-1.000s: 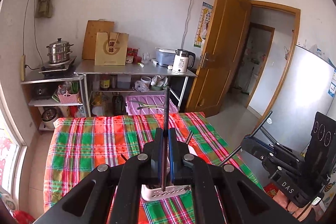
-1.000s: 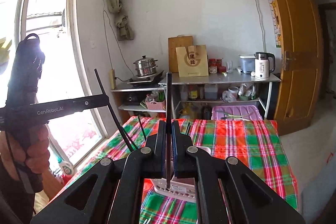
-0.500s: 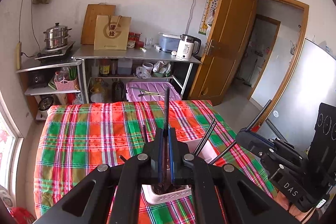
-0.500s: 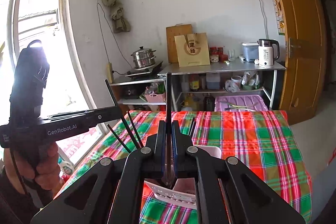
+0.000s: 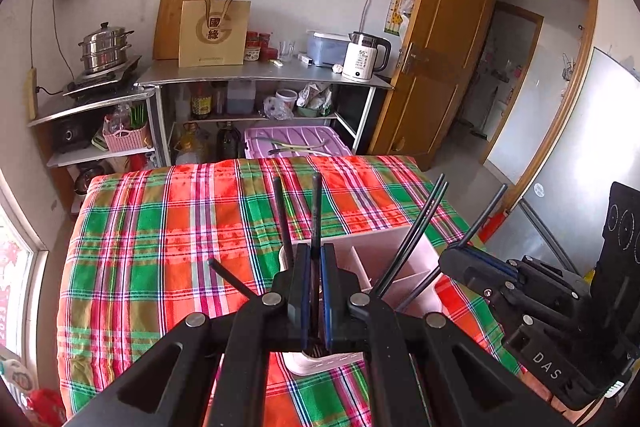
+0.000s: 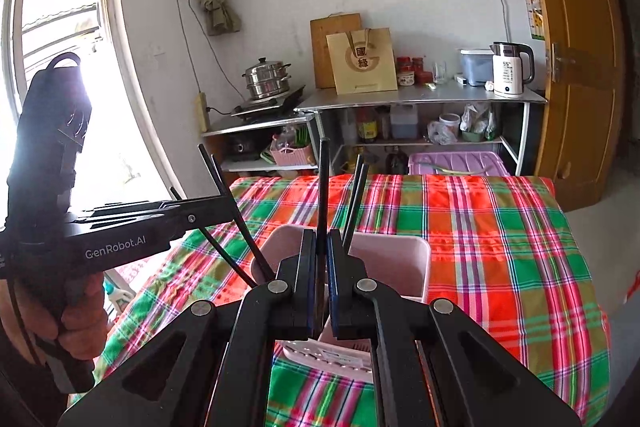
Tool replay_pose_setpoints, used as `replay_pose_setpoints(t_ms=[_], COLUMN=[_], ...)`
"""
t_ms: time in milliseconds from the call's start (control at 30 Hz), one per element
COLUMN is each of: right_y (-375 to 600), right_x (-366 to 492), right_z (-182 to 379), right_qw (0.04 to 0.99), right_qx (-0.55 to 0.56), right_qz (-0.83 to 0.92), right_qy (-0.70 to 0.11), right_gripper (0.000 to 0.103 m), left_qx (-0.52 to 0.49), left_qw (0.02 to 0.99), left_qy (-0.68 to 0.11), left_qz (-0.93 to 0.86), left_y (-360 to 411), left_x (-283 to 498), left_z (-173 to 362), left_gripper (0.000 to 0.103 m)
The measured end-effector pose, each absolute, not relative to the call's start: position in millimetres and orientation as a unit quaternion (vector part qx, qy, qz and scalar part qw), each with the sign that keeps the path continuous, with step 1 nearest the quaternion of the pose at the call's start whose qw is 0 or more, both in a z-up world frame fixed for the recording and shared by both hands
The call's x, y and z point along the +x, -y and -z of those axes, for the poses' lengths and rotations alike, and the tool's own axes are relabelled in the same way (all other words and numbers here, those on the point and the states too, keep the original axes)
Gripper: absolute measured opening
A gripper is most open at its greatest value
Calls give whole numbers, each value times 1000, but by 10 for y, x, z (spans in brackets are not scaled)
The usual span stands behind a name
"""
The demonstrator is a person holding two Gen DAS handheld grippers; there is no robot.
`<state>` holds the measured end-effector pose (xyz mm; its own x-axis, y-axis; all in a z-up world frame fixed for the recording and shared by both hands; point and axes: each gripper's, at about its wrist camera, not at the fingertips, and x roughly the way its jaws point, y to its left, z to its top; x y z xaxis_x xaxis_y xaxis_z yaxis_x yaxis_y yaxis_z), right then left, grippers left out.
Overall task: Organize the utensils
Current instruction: 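Lower both chopsticks into the basket compartments and open both tools, then reach both tools down to the wooden chopsticks on the cloth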
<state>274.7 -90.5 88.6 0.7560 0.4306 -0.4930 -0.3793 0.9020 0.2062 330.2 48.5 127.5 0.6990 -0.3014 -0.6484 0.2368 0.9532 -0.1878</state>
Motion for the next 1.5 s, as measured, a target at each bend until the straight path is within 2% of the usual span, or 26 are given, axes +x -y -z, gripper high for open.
replay_pose_setpoints(t_ms=[267, 467, 633, 867, 1267, 1500], right_y=[932, 1034, 1129, 1301, 1612, 1687], right_x=[2778, 2618, 2366, 1944, 1291, 1092], right_z=[-787, -933, -1048, -1095, -881, -694], right_qw=[927, 934, 940, 945, 945, 942], right_qx=[52, 50, 45, 47, 60, 66], right_qz=[-219, -216, -216, -215, -209, -206], right_qy=[-300, -280, -261, -242, -244, -257], right_gripper=[5, 13, 14, 15, 15, 15], left_qx=[-47, -52, -49, -45, -46, -44], left_qw=[920, 929, 938, 947, 945, 934], left_qy=[-363, -339, -315, -286, -294, -325], left_qz=[141, 138, 136, 136, 133, 138], left_y=[-492, -537, -572, -596, -591, -537], left_x=[3259, 3079, 2812, 2263, 1434, 1200], left_z=[-1216, -1345, -1470, -1547, -1088, -707], left_gripper=[5, 7, 15, 16, 16, 16])
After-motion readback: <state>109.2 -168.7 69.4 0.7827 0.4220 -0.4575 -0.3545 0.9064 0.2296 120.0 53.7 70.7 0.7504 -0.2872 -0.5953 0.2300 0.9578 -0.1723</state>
